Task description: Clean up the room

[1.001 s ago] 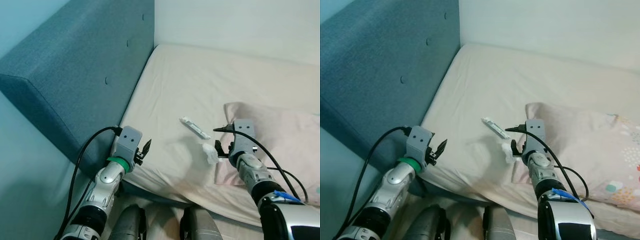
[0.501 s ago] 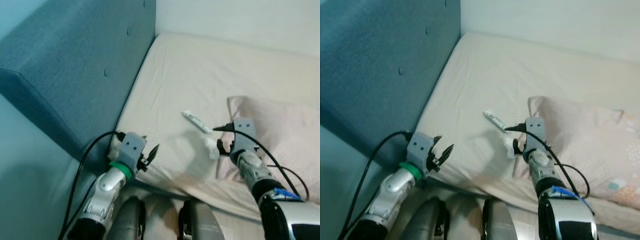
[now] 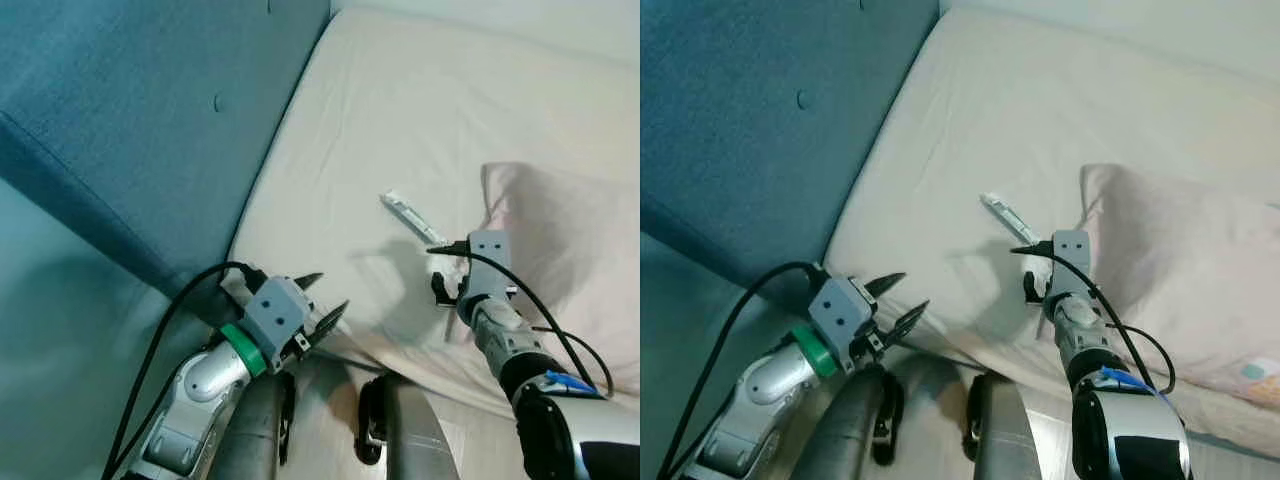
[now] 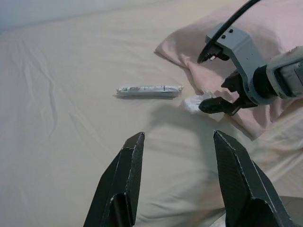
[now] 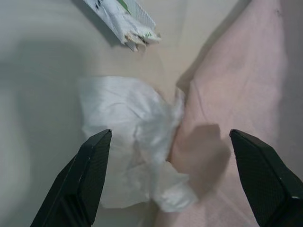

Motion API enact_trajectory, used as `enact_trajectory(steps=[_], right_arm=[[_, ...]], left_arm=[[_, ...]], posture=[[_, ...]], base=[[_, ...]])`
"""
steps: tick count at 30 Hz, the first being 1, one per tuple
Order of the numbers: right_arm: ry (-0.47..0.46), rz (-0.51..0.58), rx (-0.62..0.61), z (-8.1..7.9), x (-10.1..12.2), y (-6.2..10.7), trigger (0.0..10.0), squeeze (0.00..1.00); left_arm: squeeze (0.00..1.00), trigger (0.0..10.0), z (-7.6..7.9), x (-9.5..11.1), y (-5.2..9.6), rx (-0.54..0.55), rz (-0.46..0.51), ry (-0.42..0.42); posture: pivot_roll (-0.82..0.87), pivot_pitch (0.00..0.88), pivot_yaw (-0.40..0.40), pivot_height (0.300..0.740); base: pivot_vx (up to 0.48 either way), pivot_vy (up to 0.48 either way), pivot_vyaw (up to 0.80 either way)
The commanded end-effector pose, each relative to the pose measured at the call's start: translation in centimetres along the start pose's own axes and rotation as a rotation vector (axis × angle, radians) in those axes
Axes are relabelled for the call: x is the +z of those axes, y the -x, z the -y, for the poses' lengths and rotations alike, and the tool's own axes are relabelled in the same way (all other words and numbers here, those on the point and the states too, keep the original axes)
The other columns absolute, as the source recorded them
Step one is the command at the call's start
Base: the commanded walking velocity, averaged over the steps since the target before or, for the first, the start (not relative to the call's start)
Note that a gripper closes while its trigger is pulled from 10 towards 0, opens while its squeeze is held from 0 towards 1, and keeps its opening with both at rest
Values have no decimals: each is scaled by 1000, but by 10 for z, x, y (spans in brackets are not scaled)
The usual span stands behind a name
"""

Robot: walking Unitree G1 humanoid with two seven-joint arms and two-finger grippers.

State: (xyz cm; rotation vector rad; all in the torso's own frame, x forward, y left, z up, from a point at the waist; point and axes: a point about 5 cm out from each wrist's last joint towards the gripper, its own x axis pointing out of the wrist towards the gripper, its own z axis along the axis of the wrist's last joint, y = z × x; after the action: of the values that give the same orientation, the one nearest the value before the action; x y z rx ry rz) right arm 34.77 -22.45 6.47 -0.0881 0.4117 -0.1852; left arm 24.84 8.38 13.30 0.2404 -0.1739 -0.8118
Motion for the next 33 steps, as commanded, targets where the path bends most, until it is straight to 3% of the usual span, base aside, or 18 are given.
enact_trajectory(steps=[1,2,3,4,33], right_arm=[[14,-62,-14,0,-15,2,10000,0],[0,-72,-23,1,-17,3,3922,0],[-9,-79,-30,1,-19,3,3922,0],[-19,-82,-34,2,-20,3,275,0],[-43,-62,-27,-1,-16,3,0,0]], left_arm=[[0,10000,7,-2,4,-22,-24,27],[0,10000,8,-2,4,-24,-26,30],[0,10000,9,-2,5,-25,-28,32],[0,10000,10,-1,6,-28,-31,31],[0,10000,14,-2,4,-34,-82,52]], posture=[[273,379,49,655],[276,381,47,655],[276,381,47,655],[278,382,46,655],[257,367,26,655]], base=[[0,0,0],[0,0,0],[0,0,0],[0,0,0],[0,0,0]])
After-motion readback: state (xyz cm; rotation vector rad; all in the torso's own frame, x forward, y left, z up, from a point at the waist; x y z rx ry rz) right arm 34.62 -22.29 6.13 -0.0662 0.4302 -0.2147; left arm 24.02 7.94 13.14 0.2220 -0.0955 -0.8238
